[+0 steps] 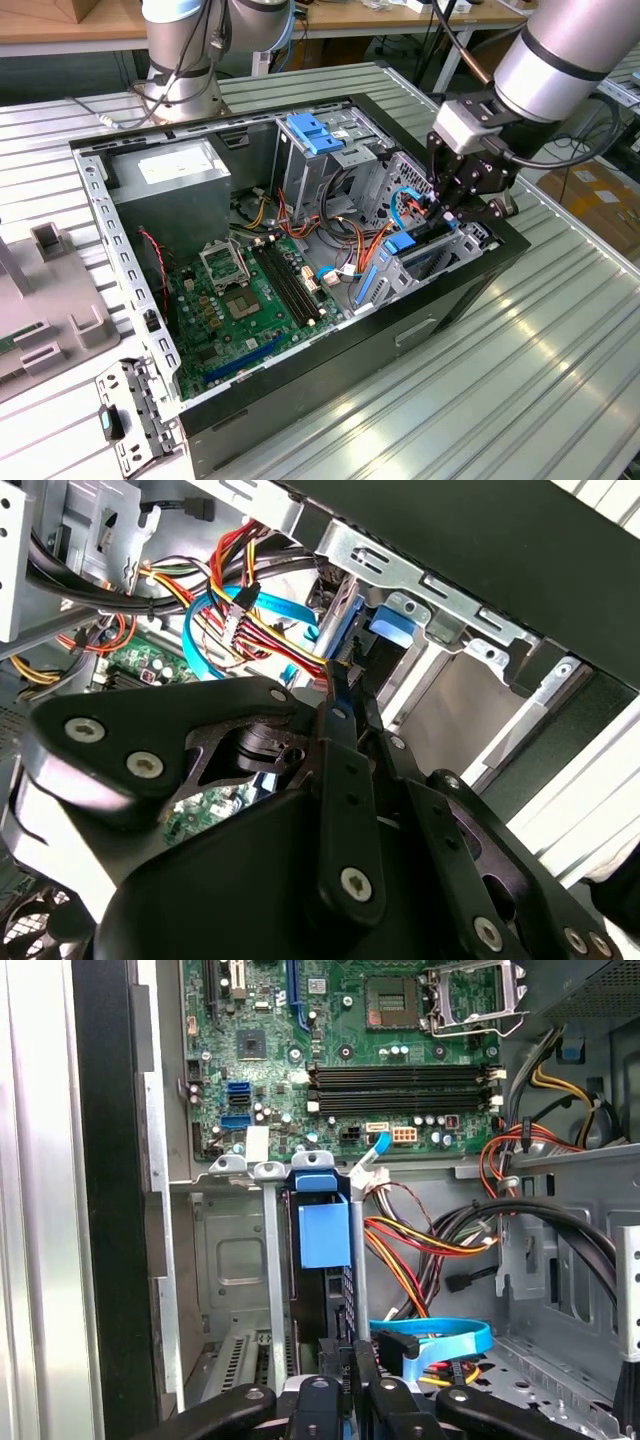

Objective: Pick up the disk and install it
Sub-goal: 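Insert the first disk wire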

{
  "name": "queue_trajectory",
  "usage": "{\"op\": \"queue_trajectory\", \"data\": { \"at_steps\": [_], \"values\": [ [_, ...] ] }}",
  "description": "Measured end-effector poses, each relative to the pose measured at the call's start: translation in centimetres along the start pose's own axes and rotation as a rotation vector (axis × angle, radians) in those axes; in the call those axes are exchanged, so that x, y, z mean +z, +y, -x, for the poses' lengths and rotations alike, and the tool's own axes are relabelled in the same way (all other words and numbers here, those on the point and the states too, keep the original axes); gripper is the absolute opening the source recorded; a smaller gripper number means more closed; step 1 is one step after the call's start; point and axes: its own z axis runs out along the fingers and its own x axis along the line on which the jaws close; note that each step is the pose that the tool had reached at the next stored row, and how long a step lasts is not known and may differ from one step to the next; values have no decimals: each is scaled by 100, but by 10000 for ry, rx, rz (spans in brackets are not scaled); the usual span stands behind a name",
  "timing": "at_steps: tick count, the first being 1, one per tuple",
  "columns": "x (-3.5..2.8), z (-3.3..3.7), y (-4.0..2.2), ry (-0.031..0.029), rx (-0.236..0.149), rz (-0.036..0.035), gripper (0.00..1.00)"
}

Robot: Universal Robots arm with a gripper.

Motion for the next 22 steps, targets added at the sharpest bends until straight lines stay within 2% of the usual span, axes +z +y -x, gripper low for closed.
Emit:
{"op": "queue_trajectory", "data": {
  "at_steps": [4,11,18,19,20,21,22],
  "values": [
    [17,9,0,-19,-77,8,16],
    [64,5,0,-15,-77,7,16],
    [76,3,0,-36,-76,9,18],
    [75,3,0,-34,-76,8,23],
    [69,4,0,-22,-76,8,23],
    [70,4,0,-23,-76,8,30],
    [70,4,0,-22,-77,8,30]
  ]
}}
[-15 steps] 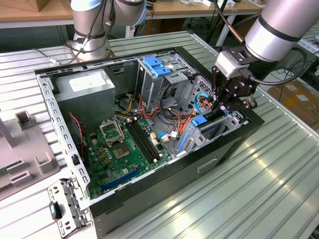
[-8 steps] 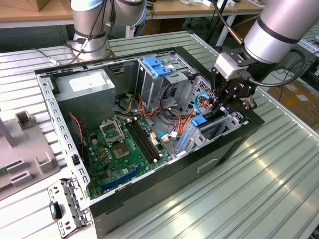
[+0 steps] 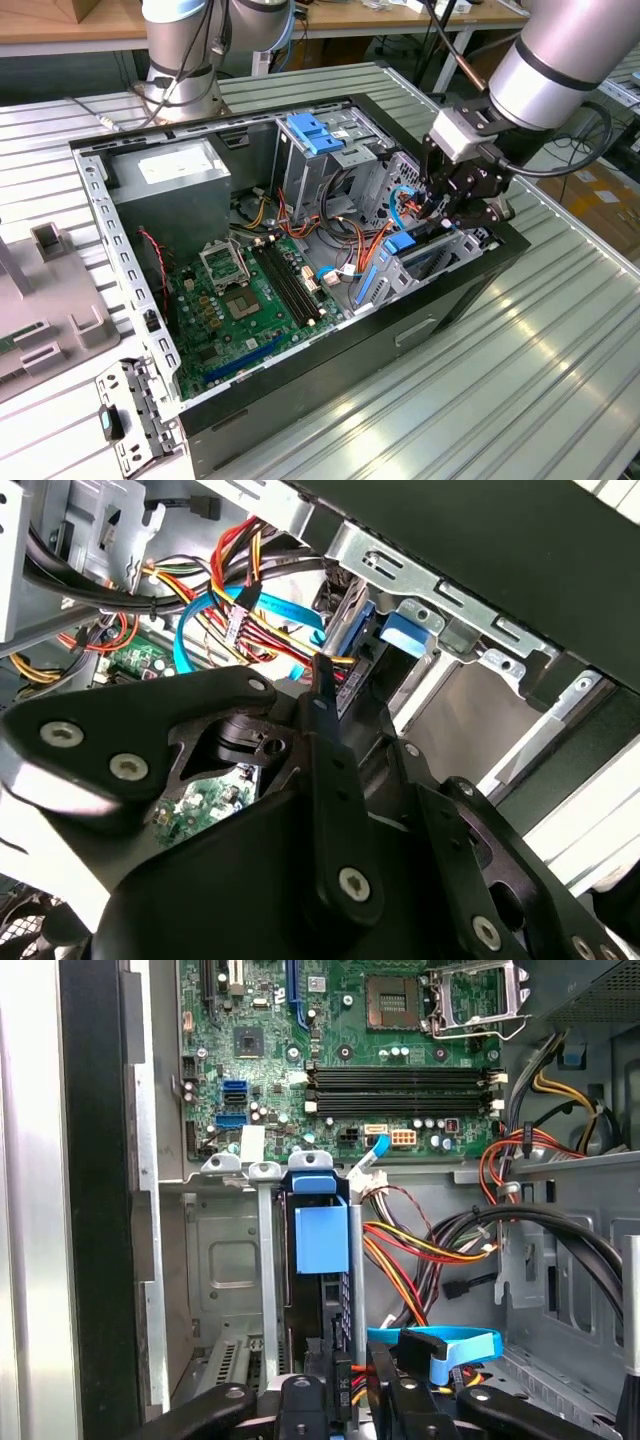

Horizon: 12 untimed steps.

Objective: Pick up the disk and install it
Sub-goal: 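Insert the first disk wire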

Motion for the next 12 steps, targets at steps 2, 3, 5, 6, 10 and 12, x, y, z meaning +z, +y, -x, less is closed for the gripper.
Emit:
{"op": "queue_trajectory", "data": {
  "at_steps": [2,3,5,6,10,12],
  "values": [
    [-6,0,0,2,0,0,30],
    [-23,2,0,3,0,0,30],
    [-71,7,0,1,0,0,30],
    [-87,13,0,-4,0,0,30],
    [-90,42,1,-1,0,0,29],
    [-89,44,-1,-2,1,0,15]
  ]
}}
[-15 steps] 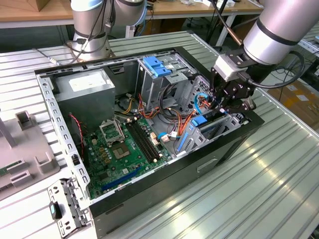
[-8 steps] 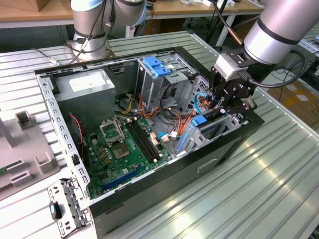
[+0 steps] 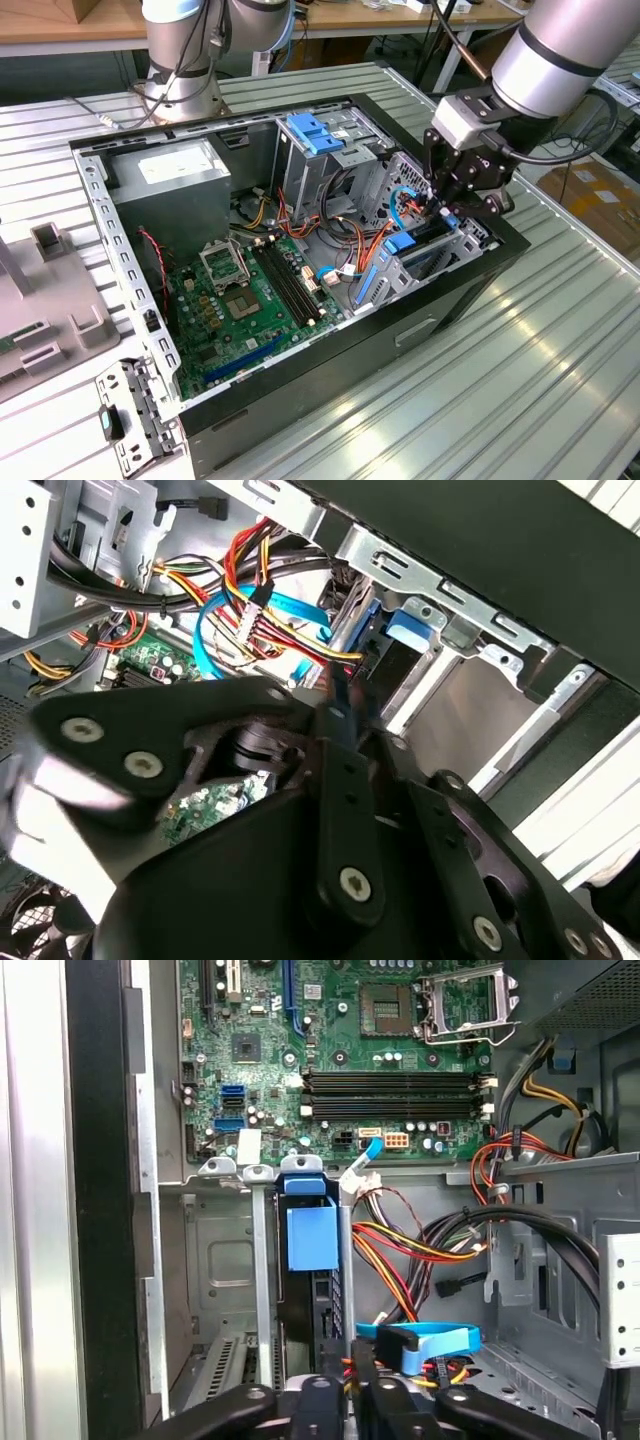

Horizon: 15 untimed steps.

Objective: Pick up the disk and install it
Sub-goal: 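Insert the first disk wire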

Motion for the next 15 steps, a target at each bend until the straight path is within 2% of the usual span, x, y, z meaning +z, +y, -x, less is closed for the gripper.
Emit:
{"op": "queue_trajectory", "data": {
  "at_steps": [1,2,5,8,11,12,15],
  "values": [
    [-1,1,-7,0,0,4,15],
    [1,1,-22,-3,1,15,11],
    [3,-1,-83,-2,6,69,11],
    [24,-4,-101,4,11,116,11],
    [30,-6,-103,3,11,123,11],
    [27,-6,-104,0,10,123,11],
    [-35,1,-125,-3,8,124,11]
  ]
}}
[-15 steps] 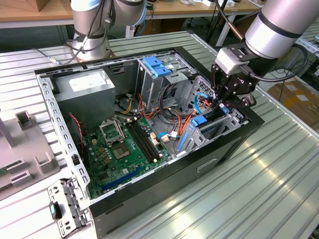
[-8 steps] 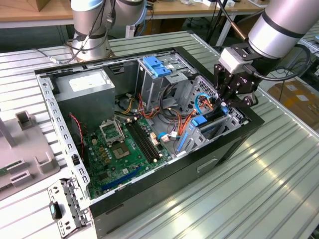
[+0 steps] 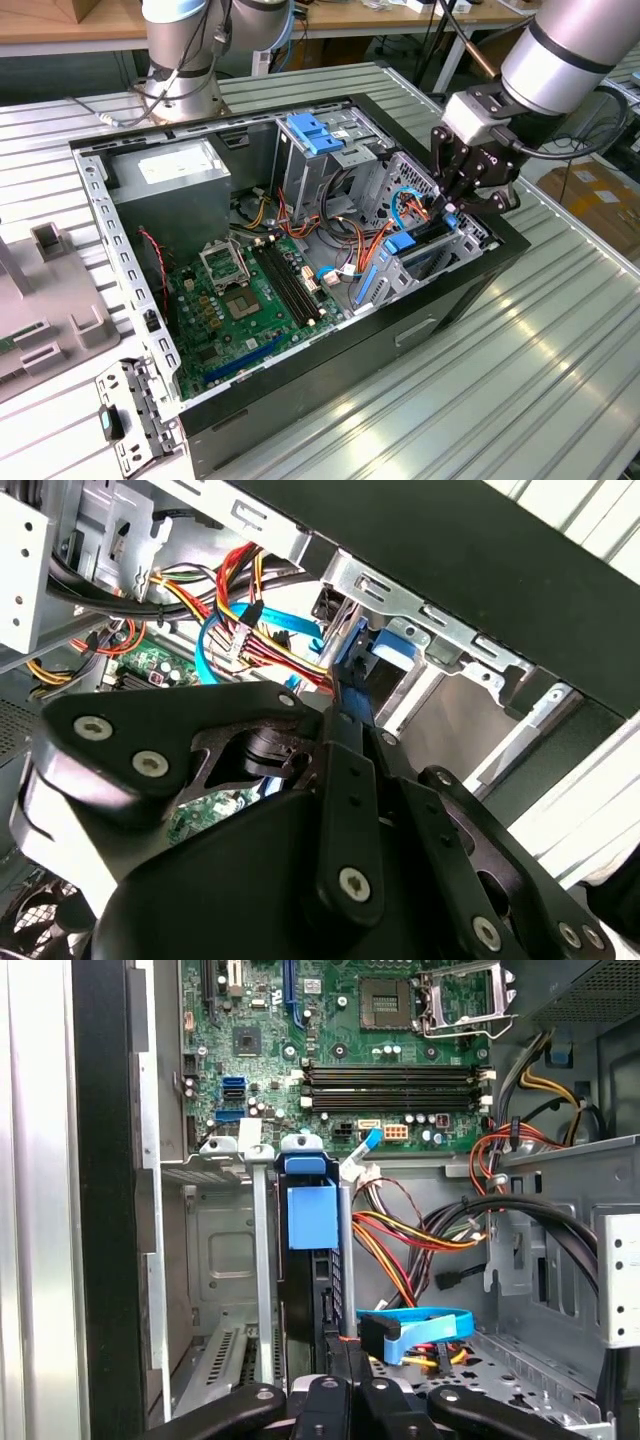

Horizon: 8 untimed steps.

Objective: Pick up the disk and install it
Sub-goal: 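Insert the first disk wire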

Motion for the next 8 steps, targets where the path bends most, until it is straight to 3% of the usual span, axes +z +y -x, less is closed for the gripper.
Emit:
{"op": "queue_trajectory", "data": {
  "at_steps": [8],
  "values": [
    [-86,12,-82,-12,-3,1,11]
  ]
}}
